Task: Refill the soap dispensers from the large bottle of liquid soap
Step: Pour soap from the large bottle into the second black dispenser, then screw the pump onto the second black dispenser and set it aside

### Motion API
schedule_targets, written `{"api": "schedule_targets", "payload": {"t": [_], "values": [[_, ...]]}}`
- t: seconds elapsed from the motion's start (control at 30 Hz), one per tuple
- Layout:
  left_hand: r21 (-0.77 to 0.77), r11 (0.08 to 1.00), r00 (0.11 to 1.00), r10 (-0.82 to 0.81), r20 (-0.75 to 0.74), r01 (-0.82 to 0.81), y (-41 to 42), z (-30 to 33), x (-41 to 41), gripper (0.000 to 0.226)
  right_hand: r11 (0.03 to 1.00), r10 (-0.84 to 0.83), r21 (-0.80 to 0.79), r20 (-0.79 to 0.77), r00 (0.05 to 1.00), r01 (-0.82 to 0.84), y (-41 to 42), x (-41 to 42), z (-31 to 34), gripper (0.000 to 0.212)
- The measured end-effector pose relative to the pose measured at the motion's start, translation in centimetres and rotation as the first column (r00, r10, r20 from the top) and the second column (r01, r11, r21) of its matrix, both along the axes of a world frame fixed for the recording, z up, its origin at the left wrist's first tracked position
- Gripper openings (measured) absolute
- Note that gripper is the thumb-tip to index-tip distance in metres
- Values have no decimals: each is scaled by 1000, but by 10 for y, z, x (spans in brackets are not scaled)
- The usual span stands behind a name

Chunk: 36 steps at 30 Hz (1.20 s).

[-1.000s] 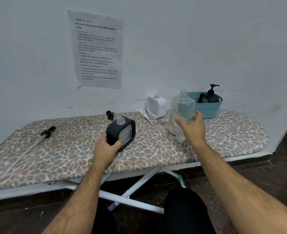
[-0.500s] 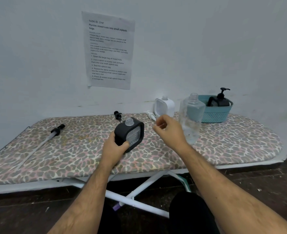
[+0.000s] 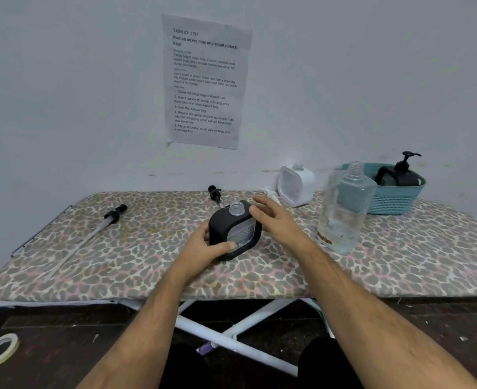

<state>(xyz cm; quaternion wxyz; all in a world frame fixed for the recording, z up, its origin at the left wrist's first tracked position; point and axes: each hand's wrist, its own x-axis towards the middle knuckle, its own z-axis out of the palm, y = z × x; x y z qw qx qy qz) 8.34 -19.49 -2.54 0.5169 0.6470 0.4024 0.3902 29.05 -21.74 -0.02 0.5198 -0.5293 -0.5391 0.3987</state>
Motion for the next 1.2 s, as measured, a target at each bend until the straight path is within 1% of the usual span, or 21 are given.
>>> {"api": "schedule_targets", "payload": {"t": [0.07,0.1,0.13,0.2,0.3,0.37,0.4,0.47,0.5,0.53,0.6,0.63,0.7,0.77,0.83,0.93,1.0,1.1,1.2], "values": [[-89,994,994,-55,98,64,7,-2,-7,67,1000,-5,-27,-13,1000,4,5,0,-5,50],[-118,990,988,-56,142,73,12,-3,-8,62,999,-5,-43,-16,1000,4,8,0,-7,50],[-131,990,985,-35,167,58,16,-2,-10,54,998,3,-55,-26,1000,-4,10,0,-9,50],[-138,990,985,53,164,-30,25,2,-10,42,998,31,-52,-76,997,-35,13,0,-13,47],[-116,975,973,204,108,-192,46,4,-8,32,998,41,-35,-104,994,-45,13,0,-20,43],[-94,961,960,268,75,-261,62,5,-6,26,999,31,-39,-66,997,-34,12,1,-25,50],[-85,956,957,287,52,-282,69,5,-5,26,998,30,-47,-52,998,-32,11,1,-28,48],[-85,937,941,337,-29,-338,87,6,-2,28,999,30,-38,-48,998,-32,11,1,-31,24],[-88,927,930,360,-72,-365,97,5,1,28,999,38,-25,-51,998,-39,11,0,-32,19],[-86,918,921,378,-99,-386,107,5,4,27,999,43,-13,-41,998,-43,12,0,-33,23],[-71,913,912,391,-121,-401,126,2,11,25,999,44,7,-17,999,-44,13,-1,-35,43],[-63,912,909,395,-133,-405,136,1,14,25,999,45,17,-12,999,-45,13,-2,-36,50],[-49,912,906,395,-153,-406,153,-1,21,27,998,55,22,-8,998,-54,15,0,-39,55],[-51,913,905,391,-168,-404,168,-2,28,30,998,58,30,-11,998,-57,15,1,-40,54],[-36,914,894,386,-227,-404,181,0,37,35,998,50,50,-42,998,-48,16,2,-41,48],[19,903,831,402,-384,-428,192,6,48,52,997,42,63,-50,998,-39,18,3,-43,45],[37,891,787,419,-452,-453,198,9,53,59,997,46,66,-54,997,-42,19,3,-45,47],[50,883,745,422,-516,-466,203,10,57,54,996,51,74,-53,997,-47,20,2,-46,40],[2,883,760,404,-510,-469,209,10,58,45,995,63,83,-50,997,-59,19,3,-45,32]]}}
